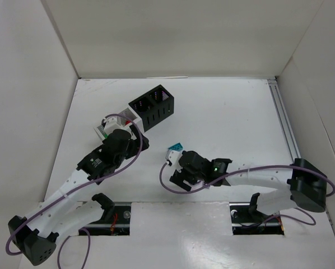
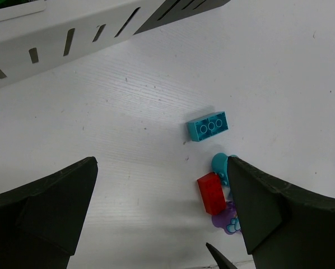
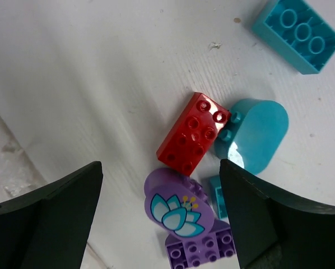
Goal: Sort the legos into containers by color
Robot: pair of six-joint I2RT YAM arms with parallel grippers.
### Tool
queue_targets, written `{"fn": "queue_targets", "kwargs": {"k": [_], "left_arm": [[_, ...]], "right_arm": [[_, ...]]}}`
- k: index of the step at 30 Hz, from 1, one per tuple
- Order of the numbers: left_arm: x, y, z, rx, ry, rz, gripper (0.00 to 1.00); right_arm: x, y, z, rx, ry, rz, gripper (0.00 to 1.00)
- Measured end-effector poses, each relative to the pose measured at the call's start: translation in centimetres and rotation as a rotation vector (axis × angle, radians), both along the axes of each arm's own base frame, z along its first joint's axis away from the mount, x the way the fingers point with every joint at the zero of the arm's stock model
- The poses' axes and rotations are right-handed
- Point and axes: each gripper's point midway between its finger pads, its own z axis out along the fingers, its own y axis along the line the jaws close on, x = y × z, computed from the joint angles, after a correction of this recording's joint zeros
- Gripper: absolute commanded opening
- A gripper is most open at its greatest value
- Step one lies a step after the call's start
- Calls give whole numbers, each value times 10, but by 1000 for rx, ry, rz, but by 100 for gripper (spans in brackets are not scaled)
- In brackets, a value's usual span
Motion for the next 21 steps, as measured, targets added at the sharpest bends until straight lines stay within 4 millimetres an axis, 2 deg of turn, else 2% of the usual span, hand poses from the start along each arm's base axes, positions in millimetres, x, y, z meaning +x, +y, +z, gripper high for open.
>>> {"fn": "queue_targets", "kwargs": {"k": [3, 6, 12, 21], "left_arm": [[-1, 1, 1, -2, -3, 1, 100], [-1, 1, 2, -5, -6, 1, 100], [-1, 0, 2, -5, -4, -5, 100], [-3, 2, -1, 18, 3, -15, 100]], "right_arm": [[-1, -2, 18, 47, -14, -21, 86], [-1, -4, 25, 68, -14, -46, 86], [-6, -11, 2, -2, 37, -72, 85], [-6, -16, -21, -61, 69, -131, 83]]}}
